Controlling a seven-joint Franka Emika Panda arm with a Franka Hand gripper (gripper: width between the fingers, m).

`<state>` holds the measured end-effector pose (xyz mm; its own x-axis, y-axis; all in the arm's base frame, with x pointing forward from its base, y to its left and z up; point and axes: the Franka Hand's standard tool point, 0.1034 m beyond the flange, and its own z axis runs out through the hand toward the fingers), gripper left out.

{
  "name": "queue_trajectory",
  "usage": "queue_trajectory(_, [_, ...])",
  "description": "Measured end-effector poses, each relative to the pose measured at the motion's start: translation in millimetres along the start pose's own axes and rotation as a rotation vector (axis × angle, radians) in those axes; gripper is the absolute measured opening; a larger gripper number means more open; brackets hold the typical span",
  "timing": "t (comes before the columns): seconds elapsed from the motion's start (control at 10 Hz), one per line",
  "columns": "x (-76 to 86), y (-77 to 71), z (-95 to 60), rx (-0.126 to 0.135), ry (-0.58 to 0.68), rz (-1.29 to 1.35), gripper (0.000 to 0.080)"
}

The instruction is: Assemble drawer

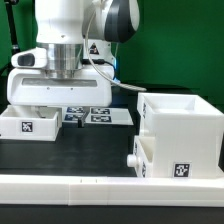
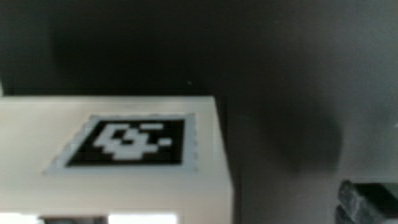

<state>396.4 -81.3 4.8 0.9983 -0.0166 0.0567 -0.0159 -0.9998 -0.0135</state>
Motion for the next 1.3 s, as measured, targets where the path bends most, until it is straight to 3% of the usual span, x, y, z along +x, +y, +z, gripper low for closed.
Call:
queue_trajectory(0.1, [-0.6, 2.4, -0.1, -0.003, 0.005, -0.008, 0.0649])
queue_trajectory(0.2, [0.1, 3.2, -0.3, -0.006, 0.010, -0.010, 0.0526])
queue_trajectory(0.3, [1.3, 3.1, -0.6, -0.008, 0.017, -0.011, 0.0526])
queue_trajectory(0.5, [1.4, 3.2, -0.6, -0.008, 0.017, -0.011, 0.0252])
queue_trajectory(0.6, [1.4, 3.2, -0.7, -0.008, 0.017, -0.011, 0.0252])
queue_trajectory(0.7, [1.5, 3.2, -0.7, -0.008, 0.017, -0.011, 0.0067])
queue_trajectory(1.3, [1.8, 2.9, -0.9, -0.008, 0.017, -0.012, 0.0042])
